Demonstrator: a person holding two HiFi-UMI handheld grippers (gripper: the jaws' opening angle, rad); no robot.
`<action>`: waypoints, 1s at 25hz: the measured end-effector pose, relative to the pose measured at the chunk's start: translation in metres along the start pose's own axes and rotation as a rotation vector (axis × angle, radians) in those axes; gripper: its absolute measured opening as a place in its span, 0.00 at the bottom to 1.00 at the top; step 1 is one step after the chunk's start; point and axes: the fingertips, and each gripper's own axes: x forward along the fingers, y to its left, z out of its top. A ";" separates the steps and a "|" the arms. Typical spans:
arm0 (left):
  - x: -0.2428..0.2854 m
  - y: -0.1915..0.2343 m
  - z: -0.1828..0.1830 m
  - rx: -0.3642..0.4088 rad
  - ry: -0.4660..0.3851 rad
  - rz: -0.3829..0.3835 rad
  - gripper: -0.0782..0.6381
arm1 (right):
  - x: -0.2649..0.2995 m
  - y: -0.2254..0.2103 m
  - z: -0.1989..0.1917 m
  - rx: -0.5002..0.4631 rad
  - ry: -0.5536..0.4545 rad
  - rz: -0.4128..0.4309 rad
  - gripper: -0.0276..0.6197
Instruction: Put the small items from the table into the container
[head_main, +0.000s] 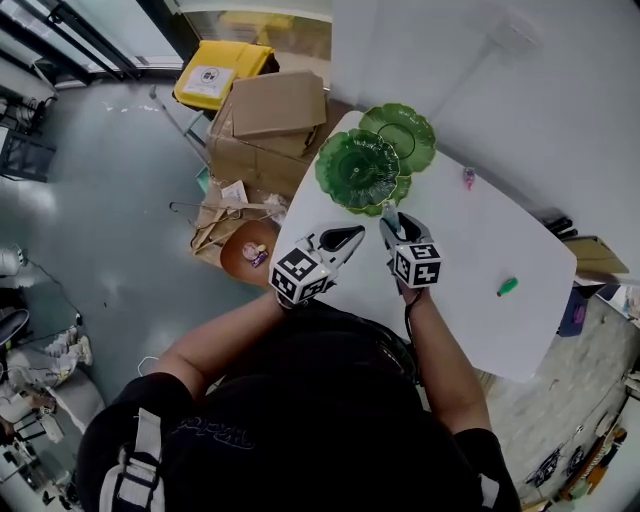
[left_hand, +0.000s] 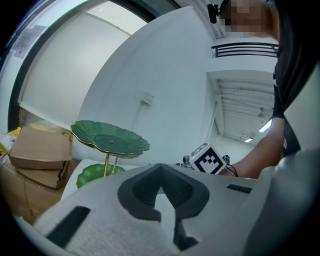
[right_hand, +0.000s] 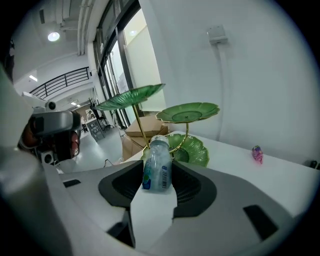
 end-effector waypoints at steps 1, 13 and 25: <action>0.001 0.001 -0.001 -0.003 0.003 0.003 0.12 | 0.008 -0.005 -0.004 0.009 0.022 0.007 0.33; -0.002 0.011 -0.014 -0.044 0.027 0.060 0.12 | 0.064 -0.041 -0.043 0.070 0.197 -0.004 0.33; -0.005 0.007 -0.010 -0.041 0.020 0.056 0.12 | 0.040 -0.039 -0.028 0.093 0.110 -0.019 0.33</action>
